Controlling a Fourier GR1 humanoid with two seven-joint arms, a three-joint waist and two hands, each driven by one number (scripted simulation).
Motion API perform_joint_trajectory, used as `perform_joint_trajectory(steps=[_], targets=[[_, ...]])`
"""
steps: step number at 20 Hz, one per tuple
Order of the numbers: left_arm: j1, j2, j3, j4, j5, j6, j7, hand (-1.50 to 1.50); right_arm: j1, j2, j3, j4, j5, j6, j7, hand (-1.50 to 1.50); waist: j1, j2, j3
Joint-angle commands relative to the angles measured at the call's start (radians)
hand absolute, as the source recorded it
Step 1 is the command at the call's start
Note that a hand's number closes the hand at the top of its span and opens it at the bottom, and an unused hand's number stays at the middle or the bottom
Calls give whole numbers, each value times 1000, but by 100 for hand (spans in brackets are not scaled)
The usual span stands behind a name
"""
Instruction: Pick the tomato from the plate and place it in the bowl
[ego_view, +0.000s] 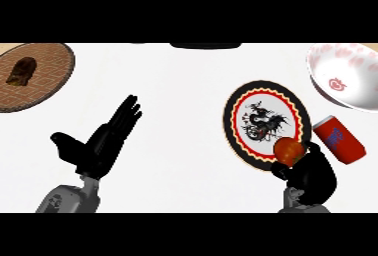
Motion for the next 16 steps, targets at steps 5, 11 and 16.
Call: perform_joint_trajectory(steps=[5, 11, 16], targets=[[21, 6, 32, -6, 24, -49, -26, 0, -81, 1, 24, 101, 58, -44, 241, 150, 9, 8, 9], [-8, -16, 4, -30, -25, 5, 42, 0, -83, 0, 57, 151, 89, -54, 241, 150, 5, 8, 10], [-6, -10, 18, -27, -2, -28, 30, 0, -99, -84, 162, 162, -99, 269, -326, 150, 33, 14, 10]])
